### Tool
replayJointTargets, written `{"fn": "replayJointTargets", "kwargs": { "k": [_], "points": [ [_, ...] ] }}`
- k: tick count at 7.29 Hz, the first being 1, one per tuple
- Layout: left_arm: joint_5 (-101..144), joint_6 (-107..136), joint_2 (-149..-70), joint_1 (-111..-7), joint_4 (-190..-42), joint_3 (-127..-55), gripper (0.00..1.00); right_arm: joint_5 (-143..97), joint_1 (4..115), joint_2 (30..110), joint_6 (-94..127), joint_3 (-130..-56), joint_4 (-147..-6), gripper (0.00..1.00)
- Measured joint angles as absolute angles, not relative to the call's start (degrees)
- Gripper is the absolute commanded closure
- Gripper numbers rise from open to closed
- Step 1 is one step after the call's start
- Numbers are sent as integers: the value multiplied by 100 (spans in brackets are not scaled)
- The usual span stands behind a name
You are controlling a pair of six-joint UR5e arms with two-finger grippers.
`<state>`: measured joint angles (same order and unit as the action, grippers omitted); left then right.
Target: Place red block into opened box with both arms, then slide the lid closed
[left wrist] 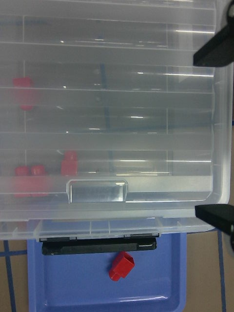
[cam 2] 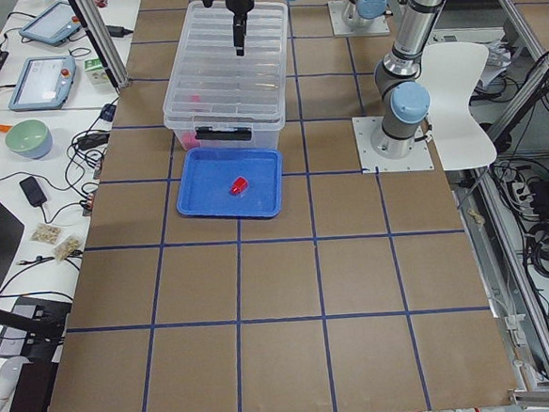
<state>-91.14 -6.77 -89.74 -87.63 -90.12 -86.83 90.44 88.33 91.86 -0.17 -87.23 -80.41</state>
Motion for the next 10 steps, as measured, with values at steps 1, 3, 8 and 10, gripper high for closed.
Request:
{"fn": "replayJointTargets", "kwargs": {
  "k": [1, 3, 8, 10],
  "points": [
    [-9114, -677, -8974, -8763, -9010, -8684, 0, 9044, 8833, 9187, -20, -8740, -8040, 0],
    [-9114, -677, -8974, -8763, -9009, -8684, 0, 9040, 8833, 9196, -24, -8770, -8029, 0],
    [-9114, -677, -8974, -8763, -9009, -8684, 0, 9003, 8901, 8473, 52, -8857, -8924, 0],
    [-9114, -677, -8974, -8751, -9009, -8684, 0, 8774, 8940, 8048, 8, -8868, -9282, 0]
  ]
}}
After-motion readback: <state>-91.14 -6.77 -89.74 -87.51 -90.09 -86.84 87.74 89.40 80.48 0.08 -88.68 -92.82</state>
